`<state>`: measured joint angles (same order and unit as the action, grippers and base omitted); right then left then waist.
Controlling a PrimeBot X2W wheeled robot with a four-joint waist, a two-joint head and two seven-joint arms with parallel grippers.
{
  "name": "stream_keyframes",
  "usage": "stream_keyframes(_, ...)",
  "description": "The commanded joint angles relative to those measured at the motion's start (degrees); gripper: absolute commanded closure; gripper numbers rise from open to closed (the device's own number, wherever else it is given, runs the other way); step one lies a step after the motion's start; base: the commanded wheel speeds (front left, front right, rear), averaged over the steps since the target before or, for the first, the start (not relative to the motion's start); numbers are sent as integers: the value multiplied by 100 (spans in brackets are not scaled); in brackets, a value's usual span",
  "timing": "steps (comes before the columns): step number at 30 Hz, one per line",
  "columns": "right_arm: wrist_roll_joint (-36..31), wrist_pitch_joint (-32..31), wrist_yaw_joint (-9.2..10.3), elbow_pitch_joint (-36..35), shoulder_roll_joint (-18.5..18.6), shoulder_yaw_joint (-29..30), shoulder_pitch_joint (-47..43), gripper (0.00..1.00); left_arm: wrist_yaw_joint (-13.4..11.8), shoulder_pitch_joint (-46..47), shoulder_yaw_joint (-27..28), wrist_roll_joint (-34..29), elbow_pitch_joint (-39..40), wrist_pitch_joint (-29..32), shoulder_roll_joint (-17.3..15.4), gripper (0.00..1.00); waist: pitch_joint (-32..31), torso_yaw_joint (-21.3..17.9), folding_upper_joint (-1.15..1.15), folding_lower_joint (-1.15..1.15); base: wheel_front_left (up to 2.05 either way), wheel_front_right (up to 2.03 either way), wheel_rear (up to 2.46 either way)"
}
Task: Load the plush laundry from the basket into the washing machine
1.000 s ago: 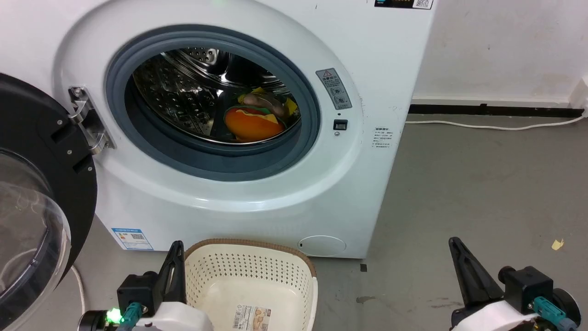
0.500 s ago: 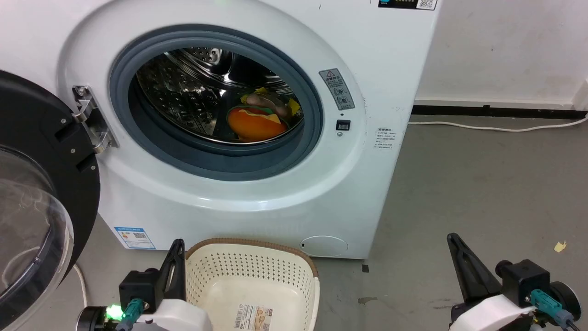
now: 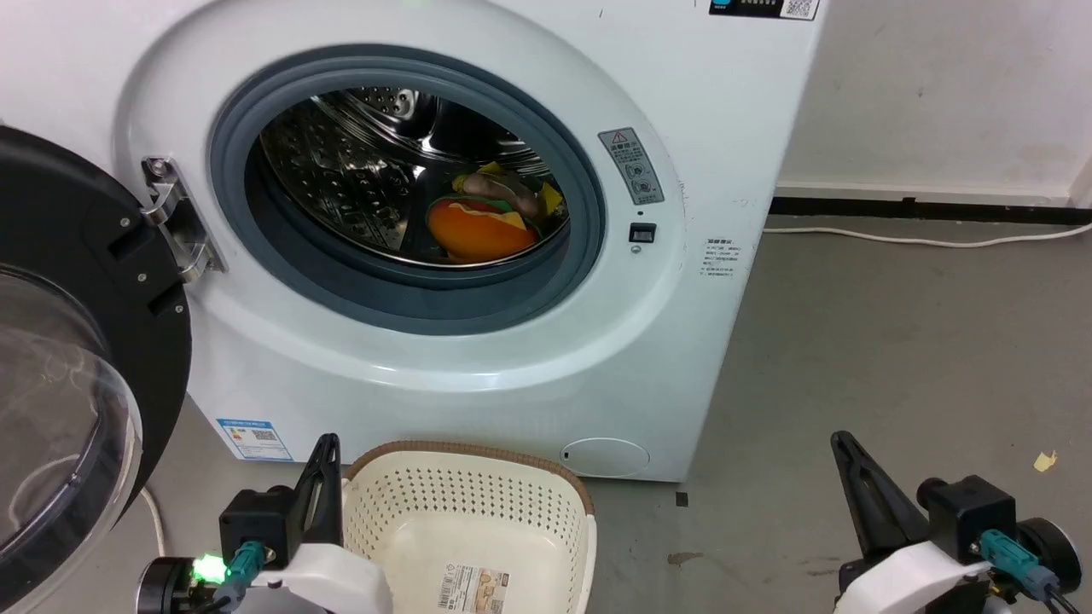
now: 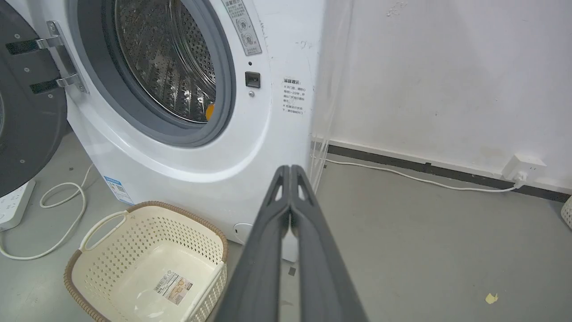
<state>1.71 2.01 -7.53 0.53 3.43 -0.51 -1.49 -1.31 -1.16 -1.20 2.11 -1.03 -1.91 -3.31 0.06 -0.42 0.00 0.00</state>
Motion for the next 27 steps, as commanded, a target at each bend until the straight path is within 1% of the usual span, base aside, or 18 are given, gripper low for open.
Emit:
stream_keyframes(1, -59, -58, 4, -35, -35, 18, 97, 100, 36, 79, 33, -66, 41, 49, 8, 100, -1, 5, 0, 0, 0, 0, 0)
stream_keyframes(13, -170, -199, 4, -53, -55, 51, 149, 100, 131, 116, 120, -210, 102, 190, 43, 100, -6, 41, 0, 0, 0, 0, 0)
stream_keyframes(27, -171, -201, 4, -53, -56, 51, 149, 100, 131, 116, 120, -211, 103, 191, 43, 100, -6, 42, 0, 0, 0, 0, 0)
